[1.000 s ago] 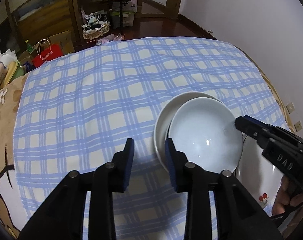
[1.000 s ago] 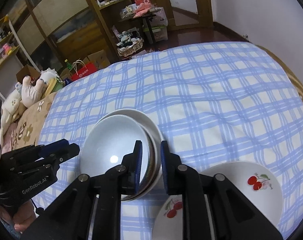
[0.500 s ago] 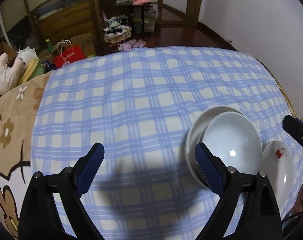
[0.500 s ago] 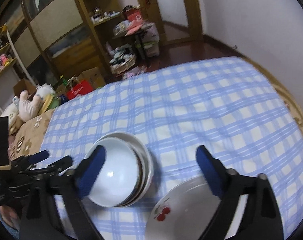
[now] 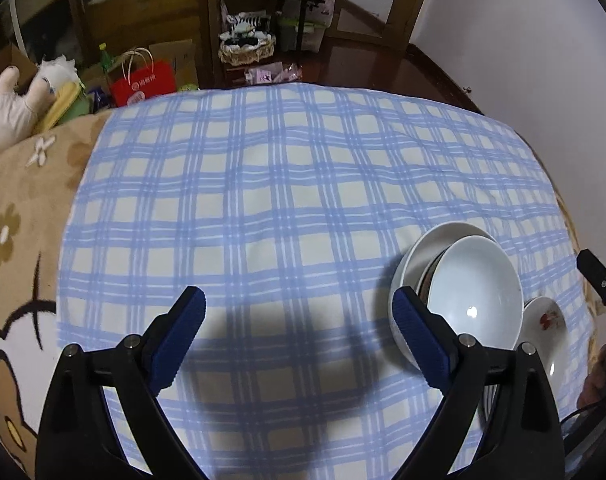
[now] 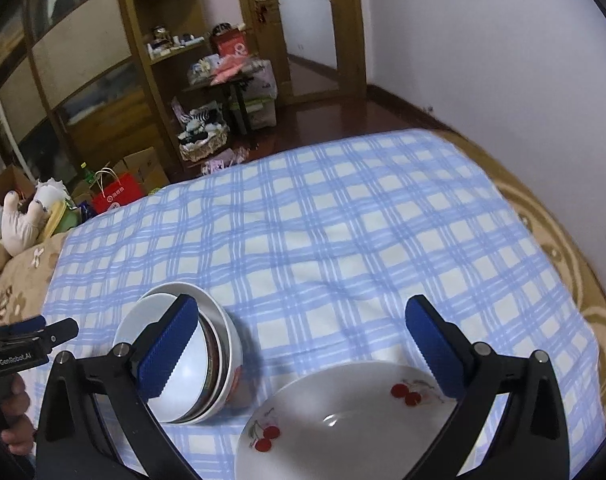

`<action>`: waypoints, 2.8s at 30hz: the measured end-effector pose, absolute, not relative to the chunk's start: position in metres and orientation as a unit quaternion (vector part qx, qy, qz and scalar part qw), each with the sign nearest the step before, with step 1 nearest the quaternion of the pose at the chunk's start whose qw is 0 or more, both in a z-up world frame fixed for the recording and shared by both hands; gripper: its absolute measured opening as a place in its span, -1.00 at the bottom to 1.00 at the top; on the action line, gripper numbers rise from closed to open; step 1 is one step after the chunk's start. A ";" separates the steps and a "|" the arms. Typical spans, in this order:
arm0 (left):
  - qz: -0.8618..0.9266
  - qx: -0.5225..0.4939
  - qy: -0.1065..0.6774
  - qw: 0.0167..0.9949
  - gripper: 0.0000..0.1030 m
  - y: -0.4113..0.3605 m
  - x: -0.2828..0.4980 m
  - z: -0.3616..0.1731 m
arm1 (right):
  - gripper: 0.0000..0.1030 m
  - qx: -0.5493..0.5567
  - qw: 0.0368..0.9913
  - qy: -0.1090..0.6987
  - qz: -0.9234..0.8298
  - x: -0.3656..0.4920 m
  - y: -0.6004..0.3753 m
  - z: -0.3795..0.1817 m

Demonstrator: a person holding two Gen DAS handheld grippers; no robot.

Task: Organize plates and bowls
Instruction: 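Move both tools to the bowl stack rim and close them on it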

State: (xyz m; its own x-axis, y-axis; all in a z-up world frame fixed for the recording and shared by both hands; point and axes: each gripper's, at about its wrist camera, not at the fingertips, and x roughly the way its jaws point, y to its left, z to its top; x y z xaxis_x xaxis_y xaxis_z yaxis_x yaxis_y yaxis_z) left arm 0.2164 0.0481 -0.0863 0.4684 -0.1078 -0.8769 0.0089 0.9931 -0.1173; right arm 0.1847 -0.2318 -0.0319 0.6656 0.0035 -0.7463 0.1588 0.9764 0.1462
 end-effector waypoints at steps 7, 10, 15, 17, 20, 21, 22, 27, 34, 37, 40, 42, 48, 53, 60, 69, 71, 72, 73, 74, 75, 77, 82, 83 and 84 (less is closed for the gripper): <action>-0.060 -0.002 0.496 0.866 0.81 0.035 0.215 -0.080 | 1.00 0.095 0.890 0.438 -0.087 0.191 -0.243 -0.048; -0.070 0.002 0.498 0.864 0.81 0.031 0.215 -0.082 | 1.00 0.113 0.885 0.445 -0.073 0.191 -0.245 -0.053; -0.077 0.004 0.512 0.855 0.81 0.026 0.221 -0.089 | 1.00 0.115 0.884 0.450 -0.057 0.192 -0.241 -0.058; -0.079 0.006 0.515 0.854 0.81 0.025 0.222 -0.092 | 1.00 0.111 0.882 0.455 -0.055 0.192 -0.238 -0.060; -0.079 0.014 0.518 0.851 0.81 0.022 0.223 -0.095 | 1.00 0.105 0.880 0.460 -0.052 0.193 -0.234 -0.063; -0.082 0.015 0.521 0.850 0.81 0.021 0.224 -0.097 | 1.00 0.101 0.880 0.462 -0.051 0.194 -0.233 -0.064; -0.084 0.016 0.523 0.848 0.81 0.020 0.224 -0.098 | 1.00 0.096 0.879 0.464 -0.051 0.194 -0.231 -0.065; -0.087 0.026 0.532 0.842 0.81 0.015 0.228 -0.105 | 0.92 0.083 0.876 0.473 -0.044 0.196 -0.226 -0.072; -0.088 0.031 0.541 0.836 0.81 0.012 0.230 -0.111 | 0.57 0.092 0.866 0.491 -0.013 0.198 -0.218 -0.082; -0.091 0.032 0.547 0.832 0.81 0.011 0.232 -0.114 | 0.56 0.094 0.863 0.496 -0.005 0.198 -0.215 -0.086; -0.093 0.034 0.551 0.829 0.81 0.008 0.233 -0.117 | 0.56 0.094 0.863 0.497 -0.003 0.199 -0.213 -0.088; -0.092 0.040 0.552 0.828 0.81 0.006 0.233 -0.119 | 0.56 0.096 0.861 0.499 -0.001 0.199 -0.212 -0.089; -0.090 0.037 0.557 0.825 0.81 0.006 0.234 -0.121 | 0.56 0.102 0.857 0.506 0.001 0.200 -0.212 -0.091; -0.088 0.040 0.556 0.825 0.81 0.005 0.233 -0.121 | 0.56 0.100 0.855 0.509 -0.001 0.200 -0.211 -0.091; -0.086 0.028 0.563 0.821 0.81 0.009 0.236 -0.126 | 0.56 0.085 0.855 0.512 -0.012 0.200 -0.205 -0.089; -0.080 0.031 0.564 0.821 0.81 0.008 0.236 -0.127 | 0.56 0.117 0.840 0.529 -0.022 0.203 -0.210 -0.092; -0.079 0.031 0.566 0.820 0.81 0.008 0.237 -0.128 | 0.56 0.118 0.839 0.531 -0.024 0.203 -0.209 -0.092; -0.078 0.030 0.567 0.819 0.81 0.008 0.237 -0.128 | 0.56 0.116 0.840 0.530 -0.023 0.203 -0.209 -0.092; -0.078 0.026 0.569 0.818 0.81 0.008 0.237 -0.129 | 0.56 0.108 0.842 0.528 -0.022 0.203 -0.207 -0.091; -0.078 0.022 0.571 0.817 0.81 0.009 0.237 -0.129 | 0.56 0.100 0.844 0.526 -0.020 0.202 -0.206 -0.091; -0.076 0.019 0.572 0.816 0.81 0.010 0.238 -0.129 | 0.56 0.094 0.846 0.524 -0.019 0.202 -0.205 -0.090; -0.076 0.018 0.573 0.816 0.81 0.011 0.237 -0.129 | 0.56 0.085 0.849 0.522 -0.018 0.201 -0.203 -0.089; -0.072 0.030 0.565 0.822 0.80 0.009 0.237 -0.127 | 0.53 0.062 0.852 0.520 -0.026 0.200 -0.195 -0.085; -0.073 0.035 0.563 0.823 0.76 0.007 0.236 -0.126 | 0.53 0.060 0.851 0.520 -0.032 0.200 -0.194 -0.084; -0.076 0.039 0.560 0.824 0.73 0.006 0.235 -0.125 | 0.53 0.059 0.851 0.520 -0.037 0.199 -0.193 -0.083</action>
